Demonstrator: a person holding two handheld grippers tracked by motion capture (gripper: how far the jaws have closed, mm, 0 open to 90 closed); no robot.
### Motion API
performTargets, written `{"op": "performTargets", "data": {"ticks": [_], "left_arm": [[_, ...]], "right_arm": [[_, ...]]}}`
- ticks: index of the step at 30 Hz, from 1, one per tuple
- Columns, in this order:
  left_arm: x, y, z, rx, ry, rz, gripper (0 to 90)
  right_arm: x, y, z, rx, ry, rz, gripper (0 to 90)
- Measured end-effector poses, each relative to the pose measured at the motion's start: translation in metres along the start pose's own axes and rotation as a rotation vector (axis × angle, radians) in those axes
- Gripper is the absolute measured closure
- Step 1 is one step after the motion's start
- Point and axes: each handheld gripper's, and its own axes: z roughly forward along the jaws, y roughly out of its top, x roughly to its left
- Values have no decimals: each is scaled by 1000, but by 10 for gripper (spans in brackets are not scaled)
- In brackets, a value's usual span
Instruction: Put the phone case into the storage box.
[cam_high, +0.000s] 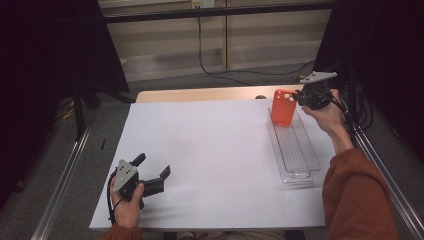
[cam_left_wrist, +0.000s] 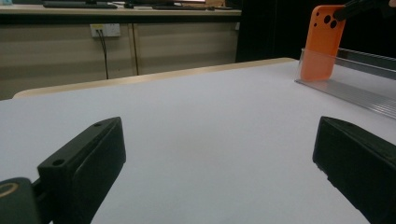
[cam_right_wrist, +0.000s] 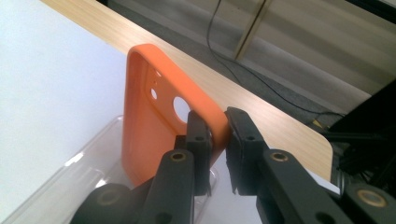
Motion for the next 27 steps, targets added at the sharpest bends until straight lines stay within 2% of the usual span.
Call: {"op": "performTargets", "data": {"ticks": [9,27], "left_arm": [[0,0,0,-3,0,-1,25],[2,1,-3,-7,4,-6,27]], "right_arm": [[-4,5,6,15,10,3,789],[-9,4,17,7,0,62,772]]}}
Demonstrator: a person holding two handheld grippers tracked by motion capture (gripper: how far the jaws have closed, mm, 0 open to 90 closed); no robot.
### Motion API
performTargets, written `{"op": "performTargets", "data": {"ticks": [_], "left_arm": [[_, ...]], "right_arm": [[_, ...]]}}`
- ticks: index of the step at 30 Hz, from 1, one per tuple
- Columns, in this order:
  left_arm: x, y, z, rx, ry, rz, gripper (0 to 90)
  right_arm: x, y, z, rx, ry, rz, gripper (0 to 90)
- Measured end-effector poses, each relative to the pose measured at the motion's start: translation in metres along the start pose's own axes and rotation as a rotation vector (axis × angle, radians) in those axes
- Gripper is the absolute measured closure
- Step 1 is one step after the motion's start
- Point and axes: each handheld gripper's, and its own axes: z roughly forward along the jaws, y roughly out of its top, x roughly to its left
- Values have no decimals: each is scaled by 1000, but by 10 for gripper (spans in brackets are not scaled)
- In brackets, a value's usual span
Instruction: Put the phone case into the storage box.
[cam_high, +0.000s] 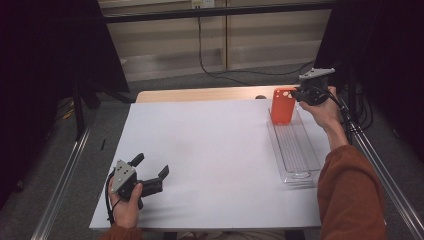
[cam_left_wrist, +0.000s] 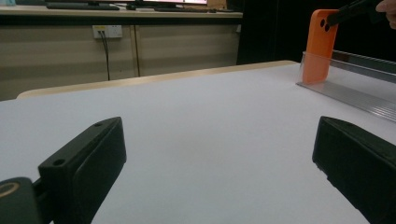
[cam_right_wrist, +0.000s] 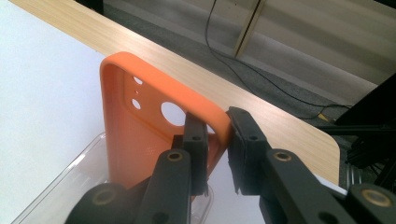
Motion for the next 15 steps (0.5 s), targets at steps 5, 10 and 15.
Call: {"op": "performTargets", "data": {"ticks": [5,10,15], "left_arm": [[-1,0,0,0,1,3,27],[0,0,0,-3,1,-1,29],[-1,-1,1,0,-3,-1,28]], "right_arm": [[-1,0,2,-1,6,4,769],[-2,0,2,1,4,10,768],[-3,0,3,2,-7,19,754]]}}
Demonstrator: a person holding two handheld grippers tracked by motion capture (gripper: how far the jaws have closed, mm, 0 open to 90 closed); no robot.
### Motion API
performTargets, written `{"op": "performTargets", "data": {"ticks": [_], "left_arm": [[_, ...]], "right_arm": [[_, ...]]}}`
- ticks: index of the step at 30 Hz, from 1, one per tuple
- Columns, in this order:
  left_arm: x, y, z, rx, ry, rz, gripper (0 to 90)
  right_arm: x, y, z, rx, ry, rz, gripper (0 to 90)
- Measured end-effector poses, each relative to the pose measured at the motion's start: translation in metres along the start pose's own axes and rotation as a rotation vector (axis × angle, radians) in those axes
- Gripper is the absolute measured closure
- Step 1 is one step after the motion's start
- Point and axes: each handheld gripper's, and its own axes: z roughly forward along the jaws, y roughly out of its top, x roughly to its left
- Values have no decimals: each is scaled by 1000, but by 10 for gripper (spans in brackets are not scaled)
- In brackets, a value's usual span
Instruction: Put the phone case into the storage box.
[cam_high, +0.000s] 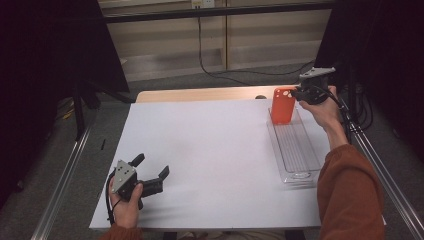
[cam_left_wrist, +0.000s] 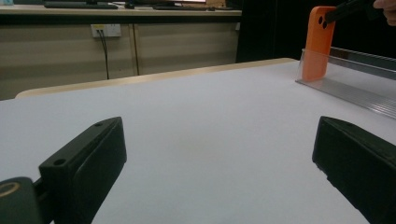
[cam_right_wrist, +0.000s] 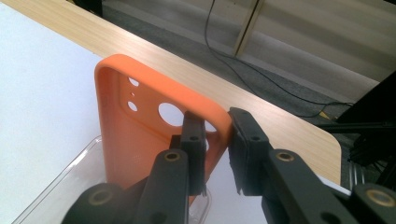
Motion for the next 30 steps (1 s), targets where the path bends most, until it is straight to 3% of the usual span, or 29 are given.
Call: {"op": "performTargets", "data": {"ticks": [11,14,27,30], "left_arm": [[0,0,0,6,-7,7,30],[0,0,0,6,-9,6,30],[0,0,0,5,-6,5,29],[1,0,-1,1,11,6,28]], "right_arm": [[-1,-1,0,-7,-7,24,727],[-2,-1,0,-11,-7,28,665],[-1,-2,-1,-12,1,54,575],[0,-2,-1,-12,-1,59,550]]}}
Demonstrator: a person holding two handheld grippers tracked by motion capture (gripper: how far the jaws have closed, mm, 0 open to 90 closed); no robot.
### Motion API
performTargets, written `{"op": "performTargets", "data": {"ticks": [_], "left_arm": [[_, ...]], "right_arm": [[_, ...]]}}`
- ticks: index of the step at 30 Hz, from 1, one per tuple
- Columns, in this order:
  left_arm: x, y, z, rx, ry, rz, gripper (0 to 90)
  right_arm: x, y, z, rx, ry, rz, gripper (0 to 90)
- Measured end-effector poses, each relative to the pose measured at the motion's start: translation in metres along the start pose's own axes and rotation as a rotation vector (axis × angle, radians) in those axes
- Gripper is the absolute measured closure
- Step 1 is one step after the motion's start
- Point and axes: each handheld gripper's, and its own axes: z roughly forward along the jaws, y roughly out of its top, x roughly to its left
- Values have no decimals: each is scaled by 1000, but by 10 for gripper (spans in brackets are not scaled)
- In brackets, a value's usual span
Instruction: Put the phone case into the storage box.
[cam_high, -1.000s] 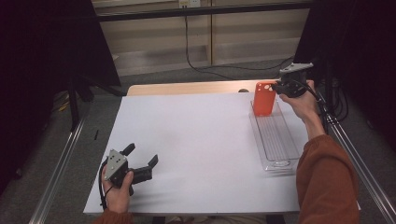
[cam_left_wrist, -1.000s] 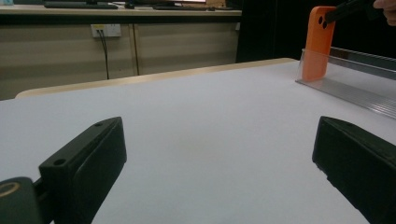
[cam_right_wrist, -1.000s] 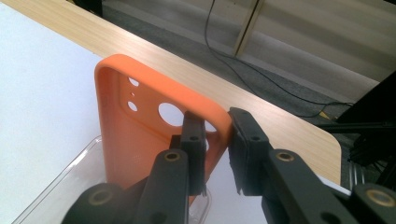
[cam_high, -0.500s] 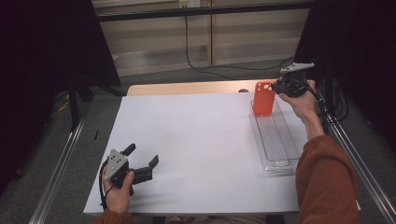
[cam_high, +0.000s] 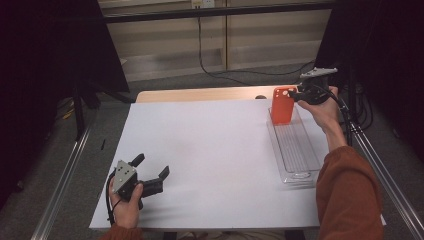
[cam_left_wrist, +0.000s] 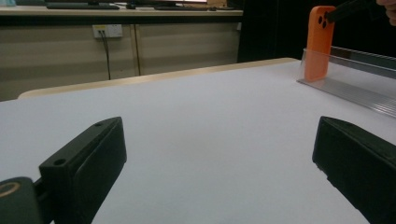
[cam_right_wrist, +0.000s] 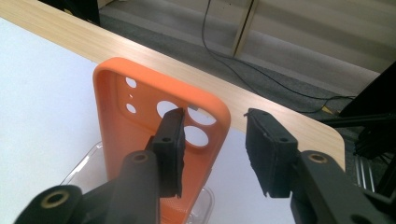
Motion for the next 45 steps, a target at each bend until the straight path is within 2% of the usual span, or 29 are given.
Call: {"op": "performTargets", "data": {"ticks": [3,11,16,22,28,30,37,39,45], "left_arm": [[1,0,0,3,2,-7,29],[0,0,0,3,8,-7,29],[0,0,2,6,11,-9,29],[-1,0,2,10,5,-16,28],[1,0,2,12,8,-20,28],[3,0,1,10,13,-21,29],[3,0,0,4,5,-17,28],[3,0,0,2,1,-19,28],[2,1,-1,-5,-15,-9,28]], "right_arm": [[1,0,0,3,-22,5,504],[1,0,1,6,-14,23,365],[-1,-2,0,17,-15,56,268],[-1,-3,-5,14,-3,78,224],[0,-3,-7,0,-13,100,138],[0,-4,-7,3,-2,114,104],[-1,-12,-10,-22,0,147,86],[1,-15,-11,-36,26,144,85],[7,-20,-17,-86,2,159,105]]}}
